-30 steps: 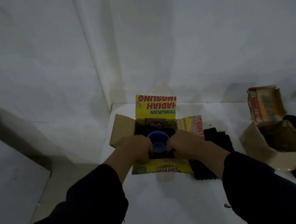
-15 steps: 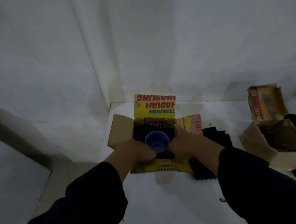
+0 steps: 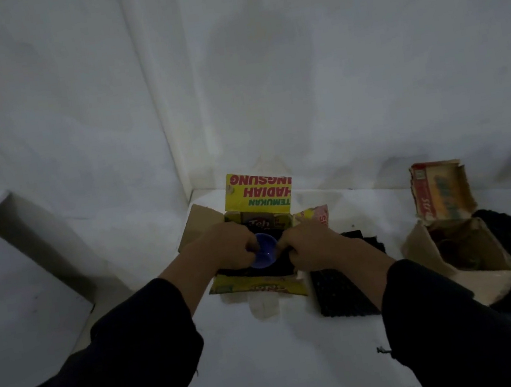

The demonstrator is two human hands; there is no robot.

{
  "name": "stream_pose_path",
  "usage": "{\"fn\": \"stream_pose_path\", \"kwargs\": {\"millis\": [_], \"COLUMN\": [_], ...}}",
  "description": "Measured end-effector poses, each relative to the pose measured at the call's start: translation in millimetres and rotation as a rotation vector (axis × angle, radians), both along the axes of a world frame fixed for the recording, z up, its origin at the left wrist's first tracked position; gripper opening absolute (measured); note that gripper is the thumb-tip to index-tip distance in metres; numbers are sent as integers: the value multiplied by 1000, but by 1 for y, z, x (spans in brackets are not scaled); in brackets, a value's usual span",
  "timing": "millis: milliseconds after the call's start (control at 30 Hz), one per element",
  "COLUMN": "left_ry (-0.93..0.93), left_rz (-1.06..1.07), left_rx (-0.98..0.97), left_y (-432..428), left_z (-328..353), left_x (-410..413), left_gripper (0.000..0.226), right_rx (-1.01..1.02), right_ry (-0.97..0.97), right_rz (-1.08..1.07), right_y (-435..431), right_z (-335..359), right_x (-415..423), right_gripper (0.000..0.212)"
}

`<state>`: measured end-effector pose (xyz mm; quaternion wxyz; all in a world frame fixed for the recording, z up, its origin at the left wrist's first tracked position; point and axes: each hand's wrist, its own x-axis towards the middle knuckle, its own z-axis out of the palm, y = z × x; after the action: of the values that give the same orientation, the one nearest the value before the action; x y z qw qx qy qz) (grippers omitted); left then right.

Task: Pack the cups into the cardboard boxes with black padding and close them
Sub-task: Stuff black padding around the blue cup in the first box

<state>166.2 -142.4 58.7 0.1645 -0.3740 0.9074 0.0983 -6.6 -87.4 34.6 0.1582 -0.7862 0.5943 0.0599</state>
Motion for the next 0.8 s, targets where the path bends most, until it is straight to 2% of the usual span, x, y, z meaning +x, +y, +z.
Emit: {"fn": "stream_pose_path", "kwargs": {"millis": [133,267,367,467,667,800], "left_ry": [173,282,458,387,477,498], "left_rz": [15,61,63,47,0,55], "left_rx": [-164,-184,-293,-264,-308,-185], "left_y": [10,34,59,76,117,136], "left_z": [-2,3,2,-1,-20,-50], "left_x": [-18,-47,-79,-108,-156,-170], "left_gripper": [21,51,59,63,66,65], "right_rx": [-139,-205,-271,-300,-255,-204], "right_ry": [-81,-158,-205,-220,-246,-219], "right_rz": [-51,-152,-203,-274,-377,-391], "right_y": [16,41,60,78,113,124], "right_z": [20,26,26,25,6,-20], "right_x": [-21,-50,-79,-102,-130,-138], "right_gripper": [33,49,58,59,60,58]}}
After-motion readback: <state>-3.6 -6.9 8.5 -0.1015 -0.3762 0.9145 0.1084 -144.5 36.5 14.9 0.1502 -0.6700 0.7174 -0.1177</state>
